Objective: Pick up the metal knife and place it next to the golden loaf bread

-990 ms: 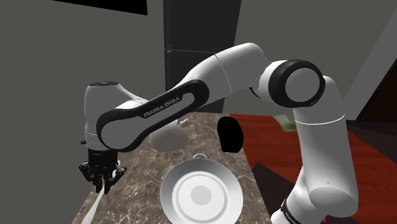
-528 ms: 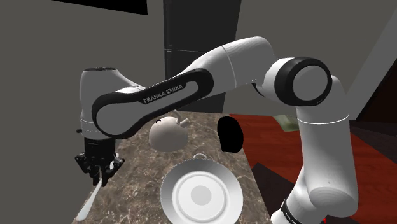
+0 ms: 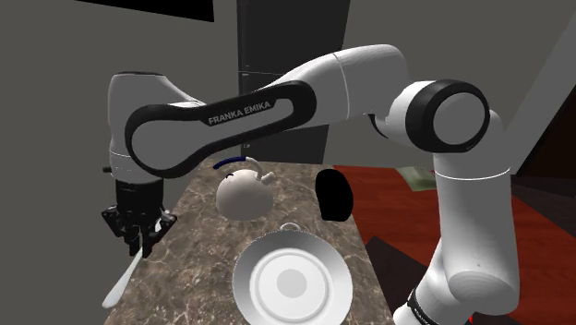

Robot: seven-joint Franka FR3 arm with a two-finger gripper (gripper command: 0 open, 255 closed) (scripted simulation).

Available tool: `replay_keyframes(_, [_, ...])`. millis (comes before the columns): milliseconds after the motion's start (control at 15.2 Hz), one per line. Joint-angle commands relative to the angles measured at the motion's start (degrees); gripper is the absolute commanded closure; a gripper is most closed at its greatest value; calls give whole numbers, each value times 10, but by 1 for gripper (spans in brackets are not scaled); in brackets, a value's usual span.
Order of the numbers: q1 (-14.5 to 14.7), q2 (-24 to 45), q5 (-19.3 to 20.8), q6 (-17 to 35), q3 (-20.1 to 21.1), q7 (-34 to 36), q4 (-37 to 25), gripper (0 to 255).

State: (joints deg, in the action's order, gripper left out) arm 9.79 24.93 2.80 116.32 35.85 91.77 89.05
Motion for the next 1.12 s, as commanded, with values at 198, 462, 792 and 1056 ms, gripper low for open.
replay_keyframes(198, [1,-7,-4,-35,3,2,-29,255])
replay_keyframes(462, [3,-10,-5,-65,4,5,-56,255])
replay_keyframes(792, [7,-11,-4,-100,6,9,-92,255])
replay_keyframes(1056, [-58,-76,-49,-84,7,-51,-10,255])
